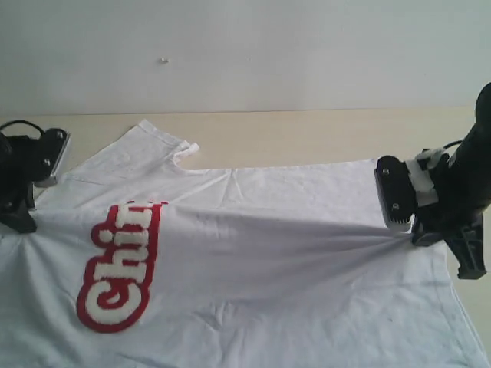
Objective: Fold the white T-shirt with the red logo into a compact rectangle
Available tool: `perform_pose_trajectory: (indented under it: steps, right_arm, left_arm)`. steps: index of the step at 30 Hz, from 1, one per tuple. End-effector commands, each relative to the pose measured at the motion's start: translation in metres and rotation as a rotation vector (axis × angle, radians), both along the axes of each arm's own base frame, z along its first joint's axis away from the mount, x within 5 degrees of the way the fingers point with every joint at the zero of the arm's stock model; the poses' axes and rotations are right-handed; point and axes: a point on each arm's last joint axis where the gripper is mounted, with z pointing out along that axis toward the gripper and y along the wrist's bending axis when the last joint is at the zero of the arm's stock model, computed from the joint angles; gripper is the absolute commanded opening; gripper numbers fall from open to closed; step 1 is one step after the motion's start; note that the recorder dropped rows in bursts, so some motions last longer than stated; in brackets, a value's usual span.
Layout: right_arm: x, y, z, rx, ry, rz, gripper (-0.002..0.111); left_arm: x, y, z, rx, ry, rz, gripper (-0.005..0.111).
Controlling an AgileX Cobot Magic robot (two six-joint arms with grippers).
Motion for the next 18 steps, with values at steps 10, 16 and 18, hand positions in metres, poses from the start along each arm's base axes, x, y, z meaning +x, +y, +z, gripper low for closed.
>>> perform_pose_trajectory:
  steps: [10, 16, 18]
  right_arm:
    - [-0.021, -0.001, 0.130, -0.001, -0.189, -0.008, 0.000]
    - [-0.039, -0.002, 0.152, 0.004, -0.240, -0.030, 0.000]
    - [-0.046, -0.002, 0.161, 0.014, -0.273, -0.053, 0.000]
  left_arm:
    - [-0.055, 0.008, 0.116, -0.007, -0.278, 0.024, 0.000]
    - [-0.078, 0.009, 0.151, -0.052, -0.380, 0.061, 0.000]
    - [-0.088, 0.008, 0.163, -0.076, -0.411, 0.079, 0.000]
